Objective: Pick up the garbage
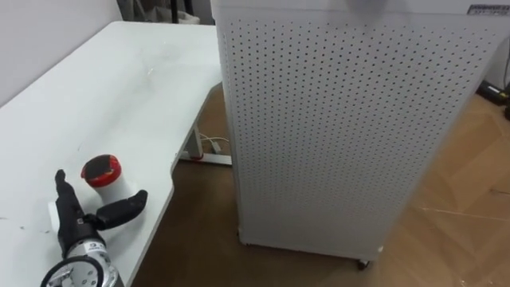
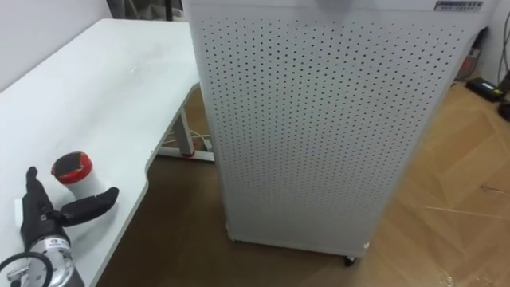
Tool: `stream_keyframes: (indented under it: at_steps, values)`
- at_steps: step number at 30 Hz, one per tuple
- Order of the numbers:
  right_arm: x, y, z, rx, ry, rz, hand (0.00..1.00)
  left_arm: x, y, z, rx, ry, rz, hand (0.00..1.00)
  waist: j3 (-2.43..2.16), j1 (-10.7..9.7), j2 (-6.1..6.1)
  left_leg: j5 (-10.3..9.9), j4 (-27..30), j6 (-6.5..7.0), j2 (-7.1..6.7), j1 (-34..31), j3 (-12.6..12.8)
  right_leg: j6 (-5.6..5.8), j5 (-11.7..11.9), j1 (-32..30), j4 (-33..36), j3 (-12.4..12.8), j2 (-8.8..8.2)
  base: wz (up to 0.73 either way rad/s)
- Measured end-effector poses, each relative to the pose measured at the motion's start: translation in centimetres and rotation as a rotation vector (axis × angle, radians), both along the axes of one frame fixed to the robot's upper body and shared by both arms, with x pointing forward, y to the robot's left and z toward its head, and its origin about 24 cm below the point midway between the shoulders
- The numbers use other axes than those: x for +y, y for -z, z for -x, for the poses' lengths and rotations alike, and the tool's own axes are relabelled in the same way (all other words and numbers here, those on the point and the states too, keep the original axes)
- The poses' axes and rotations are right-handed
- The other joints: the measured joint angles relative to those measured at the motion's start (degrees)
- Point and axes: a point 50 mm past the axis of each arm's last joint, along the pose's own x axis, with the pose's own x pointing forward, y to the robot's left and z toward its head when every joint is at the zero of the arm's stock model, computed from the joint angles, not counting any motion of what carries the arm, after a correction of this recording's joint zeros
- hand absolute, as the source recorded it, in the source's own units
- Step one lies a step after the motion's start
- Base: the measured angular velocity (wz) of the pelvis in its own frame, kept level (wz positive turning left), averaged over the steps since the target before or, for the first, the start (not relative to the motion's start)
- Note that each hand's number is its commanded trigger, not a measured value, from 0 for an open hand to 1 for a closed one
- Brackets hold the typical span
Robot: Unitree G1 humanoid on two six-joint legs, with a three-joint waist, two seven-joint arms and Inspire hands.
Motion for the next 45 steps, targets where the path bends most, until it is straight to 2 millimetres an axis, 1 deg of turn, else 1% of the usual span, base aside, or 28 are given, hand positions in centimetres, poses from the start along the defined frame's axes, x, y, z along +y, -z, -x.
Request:
stream_keyframes:
  at_steps: [3, 7, 10, 11, 12, 13, 14, 17, 20, 22, 25, 27, 32, 38, 45]
  values:
    - [0.0, 0.0, -0.2, 0.000, -0.001, 0.004, 1.00, 0.2, -0.5, -0.7, -0.009, -0.022, 0.006, 0.00, -0.03, 0.0, 0.04, 0.2, 0.1, 0.00, -0.01, -0.9, 0.2, -0.07, 0.0, -1.1, 0.1, 0.3, 0.01, -0.03]
    - [0.2, -0.1, -0.6, -0.003, -0.024, 0.020, 1.00, 0.8, -0.8, -1.3, 0.004, -0.052, 0.012, 0.00, 0.02, -0.4, 0.11, 0.2, 0.1, 0.02, 0.00, -0.8, 0.4, -0.07, 0.0, -1.1, 0.1, 0.6, 0.01, -0.02]
    - [0.2, -0.1, -0.7, -0.004, -0.024, 0.023, 1.00, 1.2, -0.9, -1.4, 0.005, -0.069, 0.016, 0.00, 0.05, -0.9, 0.16, 0.2, 0.1, 0.02, 0.00, -0.8, 0.5, -0.07, 0.0, -1.2, 0.1, 0.7, 0.01, 0.00]
    - [0.2, -0.1, -0.7, -0.005, -0.023, 0.025, 1.00, 1.2, -0.9, -1.3, 0.007, -0.072, 0.014, 0.29, 0.06, -1.0, 0.18, 0.2, 0.1, 0.02, 0.01, -0.9, 0.6, -0.07, 0.0, -1.2, 0.1, 0.8, 0.02, 0.00]
    - [0.2, -0.1, -0.8, -0.007, -0.024, 0.030, 1.00, 1.3, -0.9, -1.3, 0.007, -0.080, 0.011, 0.67, 0.10, -1.2, 0.22, 0.2, 0.1, 0.02, 0.01, -0.9, 0.6, -0.07, 0.0, -1.3, 0.1, 0.8, 0.02, -0.04]
    - [0.2, -0.1, -0.8, -0.008, -0.022, 0.035, 1.00, 1.4, -0.9, -1.3, 0.007, -0.086, 0.011, 0.95, 0.11, -1.3, 0.25, 0.2, 0.1, 0.02, 0.06, -1.0, 0.9, -0.07, 0.0, -1.6, 0.2, 1.0, 0.03, -0.06]
    - [0.2, -0.1, -0.9, -0.010, -0.020, 0.038, 1.00, 1.4, -0.9, -1.3, 0.007, -0.089, 0.011, 1.00, 0.13, -1.3, 0.28, 0.2, 0.2, 0.02, 0.09, -1.2, 1.0, -0.09, 0.1, -1.8, 0.3, 1.1, 0.04, -0.06]
    - [0.1, -0.1, -0.9, -0.011, -0.009, 0.046, 1.00, 1.6, -1.2, -1.4, -0.001, -0.106, 0.016, 1.00, 0.21, -1.3, 0.40, 0.2, 0.4, 0.02, 0.14, -1.6, 1.1, -0.15, 0.1, -2.1, 0.4, 1.0, 0.04, 0.00]
    - [0.1, -0.2, -0.9, -0.012, -0.022, 0.057, 1.00, 2.6, -1.2, -1.1, 0.012, -0.153, 0.004, 1.00, 0.26, -1.2, 0.46, 0.2, 0.7, 0.01, 0.16, -1.7, 1.1, -0.15, 0.1, -2.1, 0.6, 1.0, 0.03, 0.00]
    - [0.2, -0.2, -1.1, -0.016, -0.033, 0.057, 1.00, 3.7, -1.3, -0.8, 0.015, -0.187, 0.008, 1.00, 0.39, -1.2, 0.23, 0.2, 0.9, 0.02, 0.20, -1.7, 1.4, -0.15, 0.1, -2.4, 0.9, 1.2, -0.04, 0.00]
    - [0.3, -0.3, -1.3, -0.022, -0.037, 0.053, 1.00, 4.3, -1.6, -0.8, 0.002, -0.210, 0.024, 1.00, 0.46, -1.2, 0.01, 0.2, 1.3, 0.04, 0.14, -2.7, 1.7, -0.10, 0.1, -3.2, 1.3, 1.3, -0.19, -0.01]
    - [0.3, -0.3, -1.3, -0.024, -0.038, 0.051, 1.00, 4.5, -1.6, -0.7, -0.001, -0.218, 0.026, 1.00, 0.43, -1.2, -0.09, 0.2, 1.4, 0.04, 0.15, -3.0, 1.7, -0.13, 0.2, -3.5, 1.4, 1.3, -0.19, 0.00]
    - [0.3, -0.3, -1.4, -0.026, -0.040, 0.052, 1.00, 4.5, -1.7, -0.8, -0.004, -0.216, 0.025, 1.00, 0.44, -1.2, -0.10, 0.2, 1.8, 0.04, 0.26, -3.5, 1.7, -0.14, 0.2, -3.7, 1.3, 1.1, -0.12, 0.01]
    - [0.3, -0.3, -1.3, -0.024, -0.041, 0.049, 1.00, 4.4, -1.6, -0.8, -0.004, -0.207, 0.040, 1.00, 0.51, -1.3, -0.22, 0.2, 1.8, 0.05, 0.16, -3.4, 1.7, -0.14, 0.2, -3.6, 1.2, 1.4, -0.19, 0.00]
    - [0.4, -0.3, -1.5, -0.031, -0.041, 0.048, 1.00, 3.2, -1.4, -1.2, -0.008, -0.121, 0.037, 1.00, 0.55, -1.3, -0.29, 0.2, 1.7, 0.07, 0.15, -3.4, 1.7, -0.14, 0.2, -3.6, 1.3, 1.1, -0.29, 0.00]
